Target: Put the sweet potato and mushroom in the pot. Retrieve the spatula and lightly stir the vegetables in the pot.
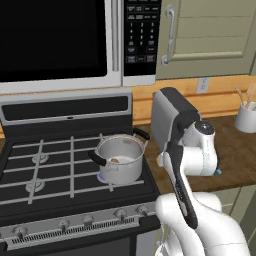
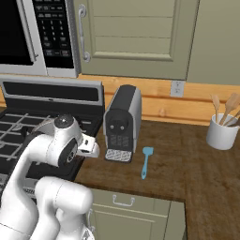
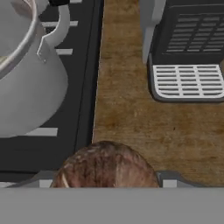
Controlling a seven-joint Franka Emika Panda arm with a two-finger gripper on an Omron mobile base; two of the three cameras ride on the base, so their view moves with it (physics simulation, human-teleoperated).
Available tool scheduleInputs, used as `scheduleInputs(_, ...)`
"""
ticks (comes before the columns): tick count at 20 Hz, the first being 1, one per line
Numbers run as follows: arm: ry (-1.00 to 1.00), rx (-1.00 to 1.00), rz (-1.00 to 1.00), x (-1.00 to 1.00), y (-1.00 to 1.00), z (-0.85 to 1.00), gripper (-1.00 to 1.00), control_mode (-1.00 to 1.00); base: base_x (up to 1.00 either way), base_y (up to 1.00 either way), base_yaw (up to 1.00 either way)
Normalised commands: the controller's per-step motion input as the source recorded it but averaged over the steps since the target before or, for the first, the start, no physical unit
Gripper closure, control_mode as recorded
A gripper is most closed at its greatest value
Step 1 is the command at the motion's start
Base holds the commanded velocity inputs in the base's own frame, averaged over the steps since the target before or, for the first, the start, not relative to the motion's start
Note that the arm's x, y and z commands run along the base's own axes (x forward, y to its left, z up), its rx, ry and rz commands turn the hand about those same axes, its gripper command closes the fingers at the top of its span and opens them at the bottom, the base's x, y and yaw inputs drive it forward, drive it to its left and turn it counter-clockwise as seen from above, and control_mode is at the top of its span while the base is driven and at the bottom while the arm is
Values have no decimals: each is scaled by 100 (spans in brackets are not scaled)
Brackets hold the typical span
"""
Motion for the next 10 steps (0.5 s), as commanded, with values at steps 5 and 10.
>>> scheduleInputs(5,-19,0,5,-21,90,100,100,-100,0,0,0)
scheduleInputs(10,-11,0,4,11,74,82,100,-100,0,0,0)
